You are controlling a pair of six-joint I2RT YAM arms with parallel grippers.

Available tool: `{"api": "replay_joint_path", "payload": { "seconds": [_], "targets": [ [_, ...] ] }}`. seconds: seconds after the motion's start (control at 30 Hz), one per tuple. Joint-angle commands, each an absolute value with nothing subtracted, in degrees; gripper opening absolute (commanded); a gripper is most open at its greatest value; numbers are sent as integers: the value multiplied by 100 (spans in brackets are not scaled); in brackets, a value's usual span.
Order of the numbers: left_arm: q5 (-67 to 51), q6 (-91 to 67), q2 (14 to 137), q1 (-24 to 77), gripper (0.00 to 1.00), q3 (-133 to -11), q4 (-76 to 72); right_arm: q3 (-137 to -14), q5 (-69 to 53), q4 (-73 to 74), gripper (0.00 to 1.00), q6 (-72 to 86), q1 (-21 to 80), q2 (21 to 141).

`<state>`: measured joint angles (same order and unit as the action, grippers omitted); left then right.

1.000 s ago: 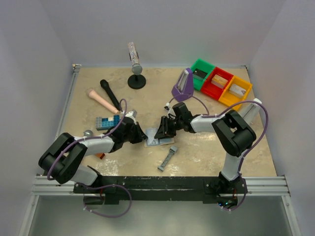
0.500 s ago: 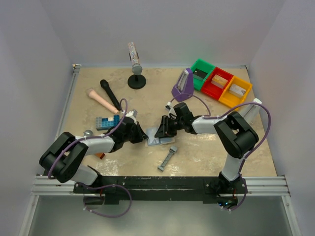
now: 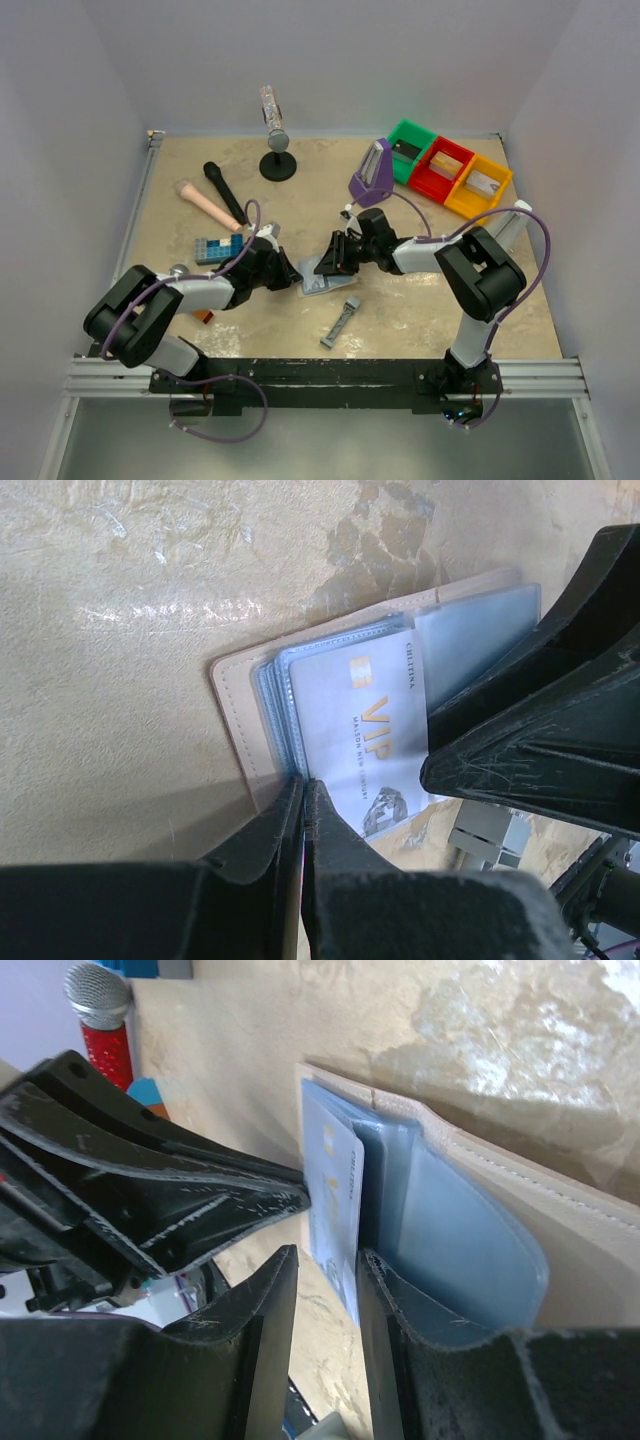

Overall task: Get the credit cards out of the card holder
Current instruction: Remove the credit card from the card holder.

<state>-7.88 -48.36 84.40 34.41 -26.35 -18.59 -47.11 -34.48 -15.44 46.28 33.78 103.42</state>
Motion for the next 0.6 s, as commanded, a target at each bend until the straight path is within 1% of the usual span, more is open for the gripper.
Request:
{"api": "replay_joint_path", "payload": {
  "seconds": [0.0,0.57],
  "targets": [
    [-1142,-4667,8710,3498,0,-2496,-1670,-4772,-3823,-2382,35,4860,3428,10353],
    [-1230,-4711,8824,3498,0,-2505,-1837,-5080,-4043,-1846,36,4615,3428,10582]
  ]
}}
